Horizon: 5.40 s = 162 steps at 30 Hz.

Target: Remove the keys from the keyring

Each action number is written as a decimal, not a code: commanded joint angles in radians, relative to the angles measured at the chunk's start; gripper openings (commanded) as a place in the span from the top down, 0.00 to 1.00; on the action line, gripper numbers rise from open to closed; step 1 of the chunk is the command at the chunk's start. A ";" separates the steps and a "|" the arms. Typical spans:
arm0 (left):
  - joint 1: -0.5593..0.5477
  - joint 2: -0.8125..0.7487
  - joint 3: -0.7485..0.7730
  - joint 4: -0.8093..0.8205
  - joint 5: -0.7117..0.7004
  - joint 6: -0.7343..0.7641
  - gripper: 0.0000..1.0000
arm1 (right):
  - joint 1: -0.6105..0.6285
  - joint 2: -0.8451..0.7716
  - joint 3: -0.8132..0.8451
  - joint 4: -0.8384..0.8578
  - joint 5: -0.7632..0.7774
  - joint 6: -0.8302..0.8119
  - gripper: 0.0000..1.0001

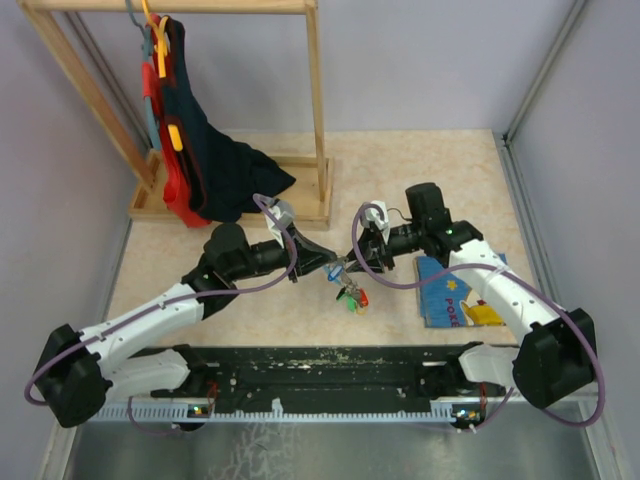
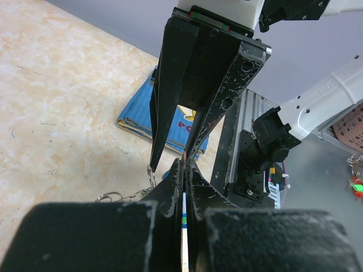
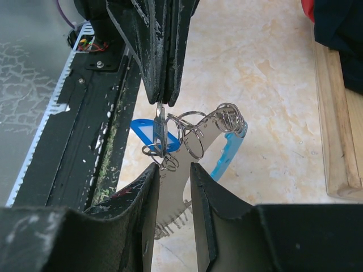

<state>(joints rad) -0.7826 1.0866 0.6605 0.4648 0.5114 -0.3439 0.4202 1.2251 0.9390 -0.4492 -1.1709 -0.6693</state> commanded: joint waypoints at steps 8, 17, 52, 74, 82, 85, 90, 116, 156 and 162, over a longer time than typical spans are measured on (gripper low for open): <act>0.003 -0.006 0.058 0.086 0.013 -0.014 1.00 | 0.014 -0.021 0.013 0.022 -0.046 -0.023 0.75; 0.003 -0.007 0.055 0.084 0.011 -0.013 1.00 | 0.014 -0.020 0.024 0.022 -0.052 -0.006 1.00; 0.013 -0.112 -0.089 -0.014 -0.165 0.026 1.00 | -0.049 -0.006 -0.036 0.183 -0.010 0.167 1.00; 0.013 -0.049 0.100 -0.072 -0.078 0.104 1.00 | -0.027 -0.004 -0.026 0.111 -0.090 0.084 0.84; 0.013 -0.036 0.123 -0.077 -0.042 0.098 1.00 | -0.026 -0.006 -0.037 0.181 -0.119 0.154 0.76; 0.013 -0.031 0.128 -0.075 -0.029 0.093 1.00 | -0.024 -0.007 -0.048 0.219 -0.100 0.185 0.74; 0.013 -0.024 0.129 -0.067 -0.019 0.087 1.00 | -0.024 -0.009 -0.051 0.237 -0.058 0.200 0.73; 0.013 -0.012 0.129 -0.049 -0.024 0.078 1.00 | 0.008 -0.009 -0.013 0.168 -0.005 0.160 1.00; 0.091 0.017 -0.066 -0.067 0.052 0.083 1.00 | -0.037 -0.010 -0.020 0.215 -0.109 0.227 1.00; 0.091 0.035 -0.052 -0.102 0.023 0.089 1.00 | -0.038 -0.009 -0.024 0.220 -0.111 0.228 1.00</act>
<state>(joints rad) -0.6956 1.1152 0.5716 0.3836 0.5407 -0.2714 0.3893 1.2282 0.8917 -0.2893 -1.2259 -0.4500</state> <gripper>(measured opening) 0.008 0.007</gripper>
